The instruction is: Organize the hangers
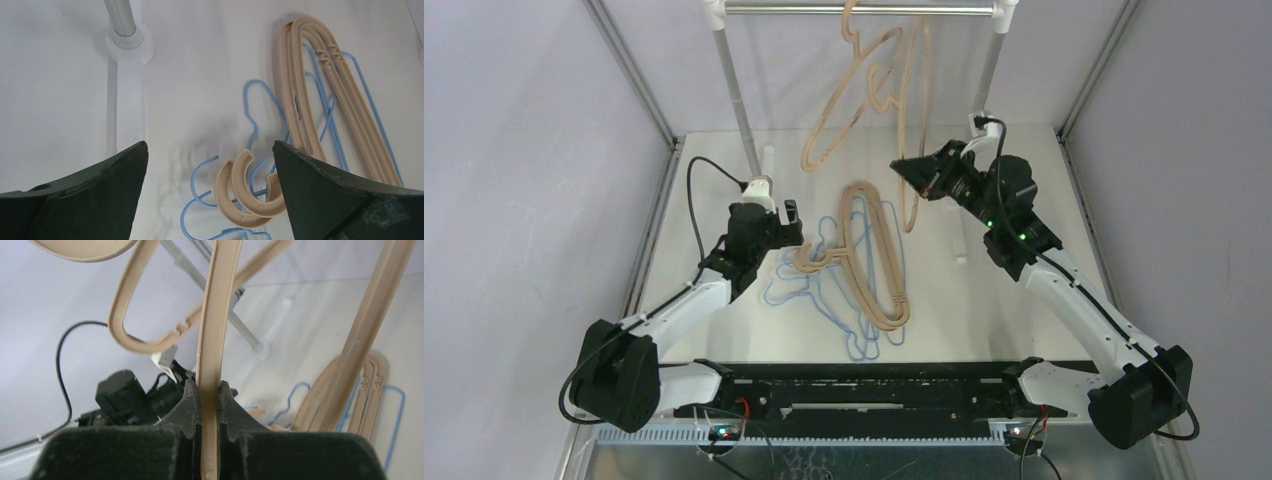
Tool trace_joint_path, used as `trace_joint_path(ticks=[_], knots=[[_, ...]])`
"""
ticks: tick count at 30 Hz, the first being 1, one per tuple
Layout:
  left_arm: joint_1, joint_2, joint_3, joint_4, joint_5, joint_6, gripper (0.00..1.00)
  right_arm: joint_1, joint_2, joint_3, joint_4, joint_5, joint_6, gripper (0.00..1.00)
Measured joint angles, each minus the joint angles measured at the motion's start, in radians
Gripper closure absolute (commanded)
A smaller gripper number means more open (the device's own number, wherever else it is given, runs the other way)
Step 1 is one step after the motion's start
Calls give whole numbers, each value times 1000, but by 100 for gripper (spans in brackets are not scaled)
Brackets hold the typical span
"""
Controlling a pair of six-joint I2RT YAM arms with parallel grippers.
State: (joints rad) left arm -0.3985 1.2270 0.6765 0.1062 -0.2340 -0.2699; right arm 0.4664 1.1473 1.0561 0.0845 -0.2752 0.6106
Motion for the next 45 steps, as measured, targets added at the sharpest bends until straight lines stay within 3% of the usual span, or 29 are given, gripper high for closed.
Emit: trace_joint_path(ticks=[12, 28, 34, 37, 39, 43, 45], knots=[[0, 0, 0, 0, 0, 0, 1, -107, 126, 148, 189, -24, 130, 100], [0, 3, 0, -1, -3, 0, 0, -115, 483, 368, 291, 28, 261, 99], [0, 5, 0, 0, -3, 0, 1, -119, 513, 398, 298, 8, 292, 62], [0, 15, 0, 0, -3, 0, 1, -119, 511, 391, 299, 5, 292, 32], [0, 22, 0, -1, -2, 0, 0, -118, 498, 364, 295, 13, 282, 17], [0, 26, 0, -1, -2, 0, 1, -101, 417, 275, 252, 66, 225, 1], [0, 26, 0, -1, -2, 0, 1, -87, 356, 230, 228, 111, 188, 0]])
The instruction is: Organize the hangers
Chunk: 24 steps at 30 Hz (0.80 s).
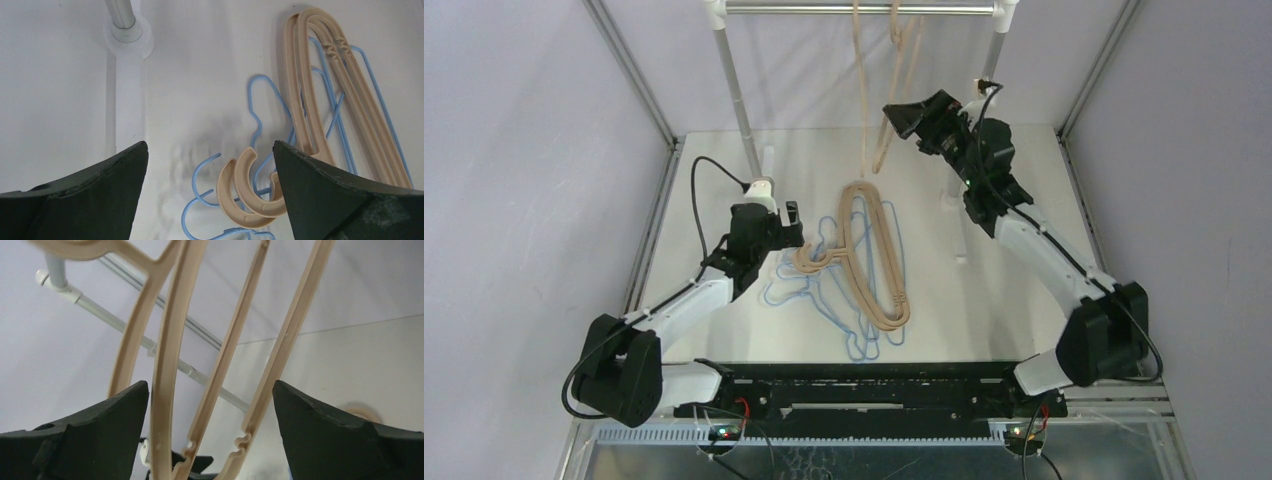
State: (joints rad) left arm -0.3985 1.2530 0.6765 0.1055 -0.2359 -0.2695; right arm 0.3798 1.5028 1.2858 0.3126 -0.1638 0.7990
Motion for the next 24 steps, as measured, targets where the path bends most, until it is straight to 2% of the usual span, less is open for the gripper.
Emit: trace_joint_path(ticks=[13, 15, 19, 24], knots=[[0, 2, 0, 0, -1, 0, 1, 220, -430, -287, -164, 390, -333, 0], [0, 2, 0, 0, -1, 0, 1, 275, -462, -329, -214, 455, -374, 1], [0, 2, 0, 0, -4, 0, 1, 389, -504, -424, -330, 569, -406, 10], [0, 3, 0, 0, -8, 0, 1, 487, -465, -521, -449, 599, -413, 15]])
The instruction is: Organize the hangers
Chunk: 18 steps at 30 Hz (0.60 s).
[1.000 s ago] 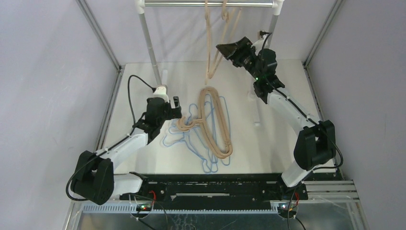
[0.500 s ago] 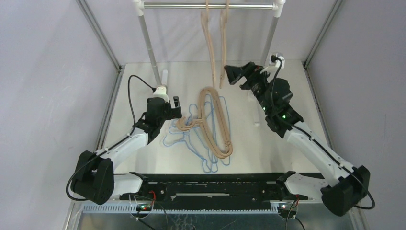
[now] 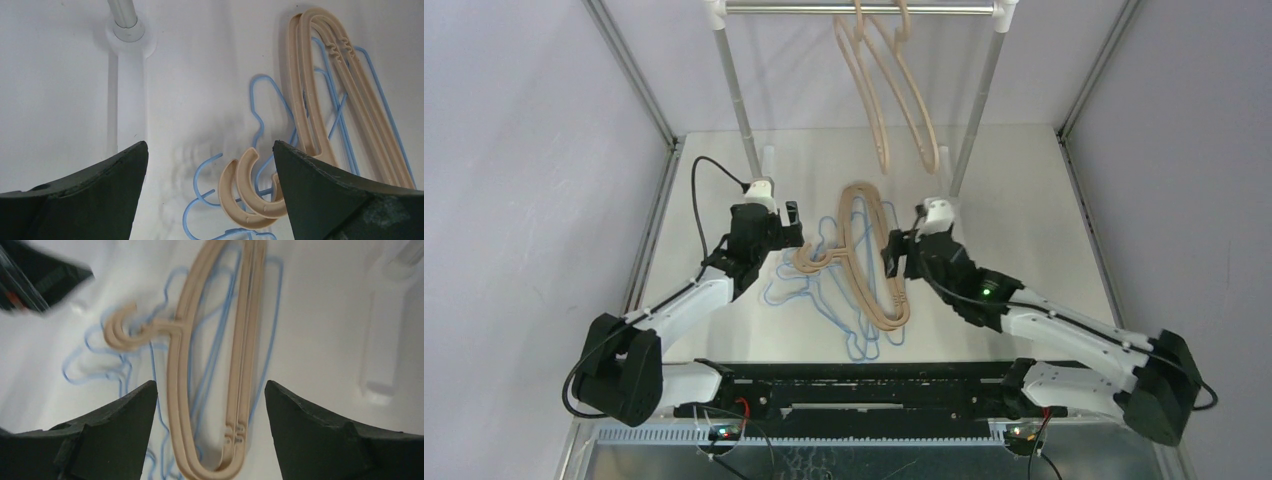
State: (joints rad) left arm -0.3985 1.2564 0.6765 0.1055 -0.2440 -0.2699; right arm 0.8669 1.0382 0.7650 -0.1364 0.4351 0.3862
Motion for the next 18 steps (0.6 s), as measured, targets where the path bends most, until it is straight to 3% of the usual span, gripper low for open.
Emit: trace_joint_path(ticks=[6, 12, 18], knots=[[0, 0, 0, 0, 0, 0, 1, 91, 210, -5, -50, -87, -23, 26], [0, 0, 0, 0, -7, 0, 1, 97, 369, -5, -31, -196, -18, 30], [0, 0, 0, 0, -15, 0, 0, 76, 493, -5, 22, -270, -14, 42]])
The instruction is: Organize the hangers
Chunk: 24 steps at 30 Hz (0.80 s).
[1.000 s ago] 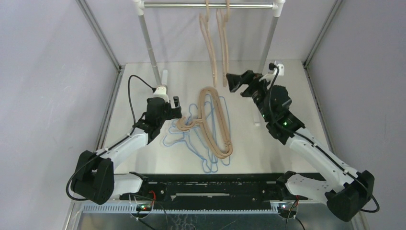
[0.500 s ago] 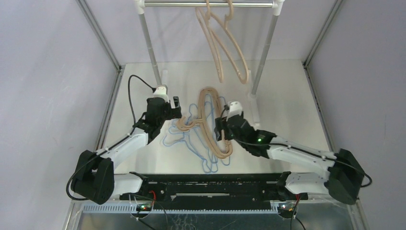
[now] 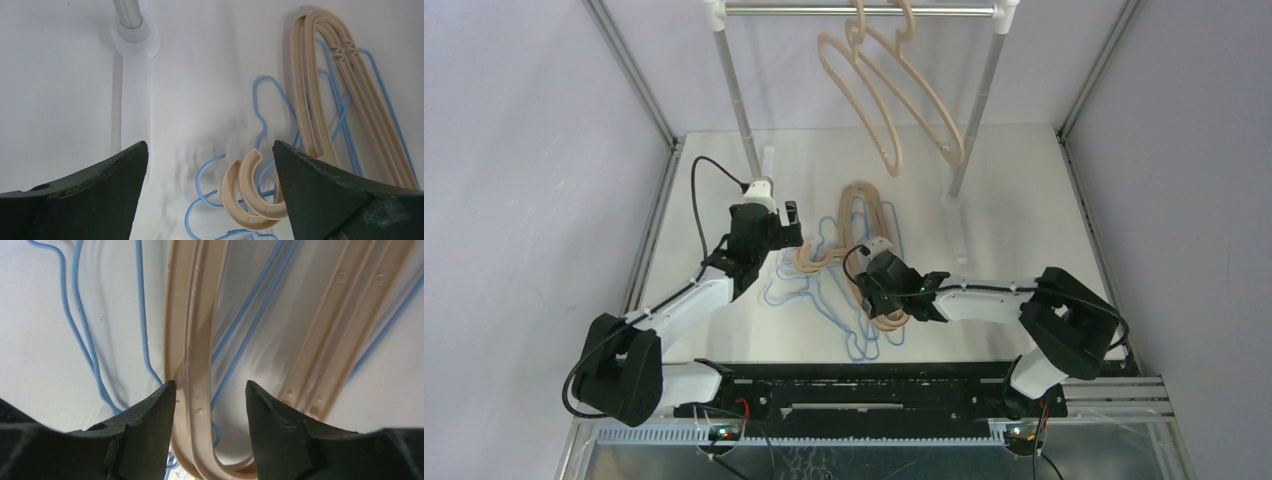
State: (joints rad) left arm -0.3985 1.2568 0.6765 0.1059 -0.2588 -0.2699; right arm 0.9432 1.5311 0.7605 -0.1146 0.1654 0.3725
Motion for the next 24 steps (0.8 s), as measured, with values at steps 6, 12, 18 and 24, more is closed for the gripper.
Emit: trace_joint_path(ticks=[6, 12, 18, 24], knots=[[0, 0, 0, 0, -1, 0, 1, -22, 61, 18, 46, -55, 17, 87], [0, 0, 0, 0, -1, 0, 1, -27, 42, 22, 30, -53, 19, 95], [0, 0, 0, 0, -2, 0, 1, -32, -119, 22, -64, -45, 19, 98], [0, 0, 0, 0, -5, 0, 0, -97, -341, 22, -100, -65, 23, 98]])
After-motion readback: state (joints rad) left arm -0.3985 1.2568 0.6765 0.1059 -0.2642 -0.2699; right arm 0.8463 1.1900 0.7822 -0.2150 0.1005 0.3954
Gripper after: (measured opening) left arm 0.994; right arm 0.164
